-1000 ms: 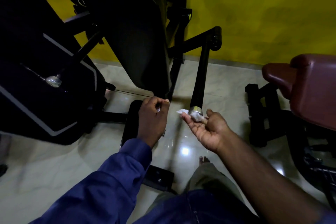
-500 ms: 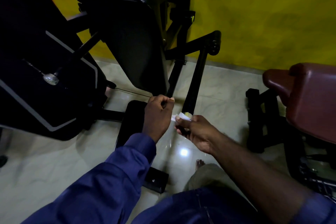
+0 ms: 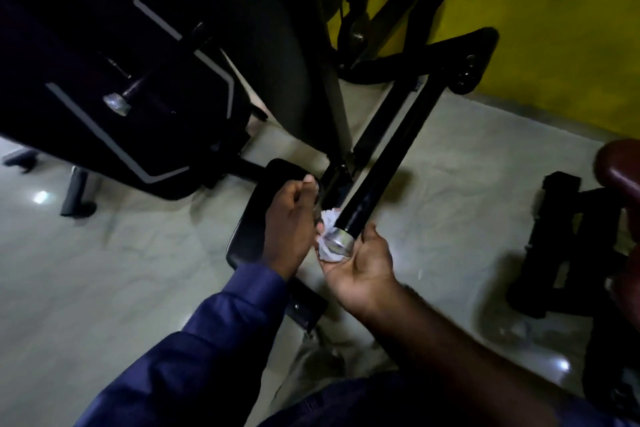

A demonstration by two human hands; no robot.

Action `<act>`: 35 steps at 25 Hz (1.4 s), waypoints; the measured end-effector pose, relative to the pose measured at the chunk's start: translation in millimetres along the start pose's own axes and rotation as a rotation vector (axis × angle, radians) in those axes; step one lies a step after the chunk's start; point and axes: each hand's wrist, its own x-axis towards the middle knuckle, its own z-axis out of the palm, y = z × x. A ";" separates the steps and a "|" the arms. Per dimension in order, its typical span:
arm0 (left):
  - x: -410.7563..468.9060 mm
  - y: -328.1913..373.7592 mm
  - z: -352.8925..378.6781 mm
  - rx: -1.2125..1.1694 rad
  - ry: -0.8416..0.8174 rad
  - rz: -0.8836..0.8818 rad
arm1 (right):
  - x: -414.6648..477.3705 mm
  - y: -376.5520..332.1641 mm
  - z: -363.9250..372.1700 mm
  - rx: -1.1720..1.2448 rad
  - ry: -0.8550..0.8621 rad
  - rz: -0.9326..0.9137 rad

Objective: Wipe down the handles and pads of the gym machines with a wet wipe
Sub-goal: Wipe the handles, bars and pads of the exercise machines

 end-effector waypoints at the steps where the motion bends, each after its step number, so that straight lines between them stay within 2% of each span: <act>1: -1.6 0.9 0.9 0.017 0.035 -0.006 | -3.1 -10.3 -1.4 -0.022 0.018 0.036; 4: -7.0 0.0 2.1 -0.007 0.129 -0.028 | -11.1 -45.2 -7.8 -0.188 0.017 0.078; 8: -25.3 -0.1 11.0 -0.002 0.219 -0.065 | -23.1 -53.1 -11.4 -0.348 -0.088 0.164; 12: -31.3 3.3 12.7 -0.017 0.265 -0.092 | -26.9 -64.7 -7.6 -0.548 -0.048 0.208; 13: -31.5 4.0 12.0 -0.023 0.261 -0.107 | -21.6 -68.7 -10.3 -0.550 -0.009 0.187; 15: -31.9 4.6 10.8 -0.030 0.256 -0.107 | -5.9 -85.2 -10.7 -0.349 0.104 0.158; 17: -31.7 5.6 12.4 -0.024 0.216 -0.094 | 13.6 -105.2 -3.1 -0.261 0.185 -0.014; 18: -30.0 3.9 14.3 -0.020 0.169 -0.100 | 18.3 -112.1 -0.3 -0.366 0.175 -0.189; 21: -28.6 3.8 20.8 -0.021 -0.023 -0.162 | 11.4 -95.5 -5.1 -1.264 0.128 -1.040; 22: -29.3 3.7 21.9 -0.063 -0.086 -0.191 | 7.0 -82.0 -16.4 -1.473 0.017 -1.228; 23: -30.1 4.3 22.6 -0.139 -0.132 -0.244 | 2.9 -71.3 -28.3 -1.623 -0.122 -1.341; 25: -32.3 7.4 21.5 -0.307 -0.192 -0.368 | -5.4 -64.8 -45.2 -1.819 -0.355 -1.455; 27: -28.0 2.7 19.4 -0.367 -0.261 -0.426 | -3.1 -77.6 -38.5 -2.009 -0.483 -1.548; 29: -21.7 -1.1 17.7 -0.392 -0.344 -0.449 | 13.2 -101.1 -9.3 -2.153 -0.453 -1.645; 30: -18.1 -2.5 19.0 -0.375 -0.381 -0.458 | 19.4 -115.2 9.5 -2.154 -0.366 -1.684; 32: -14.6 -2.9 21.8 -0.350 -0.418 -0.460 | 19.7 -128.2 26.7 -2.014 -0.178 -1.716; 33: -14.2 -1.9 23.1 -0.355 -0.423 -0.446 | 14.9 -119.6 20.7 -1.970 -0.169 -1.694; 35: -12.8 0.1 24.5 -0.407 -0.385 -0.409 | -1.7 -83.4 -5.7 -1.991 -0.426 -1.619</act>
